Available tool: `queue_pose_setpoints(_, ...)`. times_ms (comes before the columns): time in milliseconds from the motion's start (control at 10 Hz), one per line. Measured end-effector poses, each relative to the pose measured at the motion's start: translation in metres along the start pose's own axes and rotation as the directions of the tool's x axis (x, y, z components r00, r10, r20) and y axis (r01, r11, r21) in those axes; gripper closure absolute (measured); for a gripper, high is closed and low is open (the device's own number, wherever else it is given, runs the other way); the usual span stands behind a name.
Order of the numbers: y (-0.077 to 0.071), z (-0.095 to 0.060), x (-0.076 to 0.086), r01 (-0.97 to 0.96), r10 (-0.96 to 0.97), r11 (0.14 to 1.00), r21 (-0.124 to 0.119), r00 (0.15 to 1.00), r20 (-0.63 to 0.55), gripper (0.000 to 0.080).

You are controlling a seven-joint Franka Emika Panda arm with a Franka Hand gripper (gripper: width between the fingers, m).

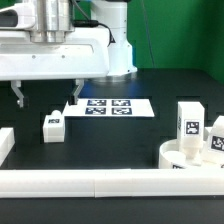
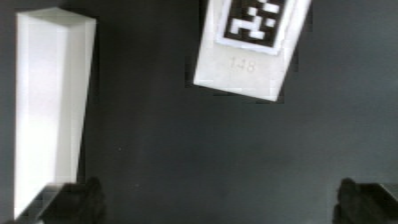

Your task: Assemble stool

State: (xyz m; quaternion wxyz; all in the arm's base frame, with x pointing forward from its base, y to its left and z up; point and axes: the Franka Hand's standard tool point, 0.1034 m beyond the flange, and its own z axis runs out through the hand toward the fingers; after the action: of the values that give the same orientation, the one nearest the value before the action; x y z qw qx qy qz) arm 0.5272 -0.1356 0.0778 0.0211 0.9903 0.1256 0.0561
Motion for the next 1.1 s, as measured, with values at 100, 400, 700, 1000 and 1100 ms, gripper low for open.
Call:
queue_pose_setpoints(100,0.000,0.000,0.000,0.000,0.000,1.000,0.000,1.000,0.001,0.0150)
queue_pose_setpoints(400,0.009,0.011,-0.013,-0.028,0.028,1.000,0.003,0.999,0.021,0.0150)
queue_pose_setpoints(700,0.005,0.030,-0.021,-0.040,0.039,0.999,0.017,0.997,0.066,0.0150)
queue_pose_setpoints(1000,-0.008,0.030,-0.021,-0.070,0.056,0.995,0.072,0.983,0.177,0.0150)
queue_pose_setpoints(1100,-0.008,0.025,-0.016,-0.060,0.038,0.994,0.096,0.975,0.219,0.0150)
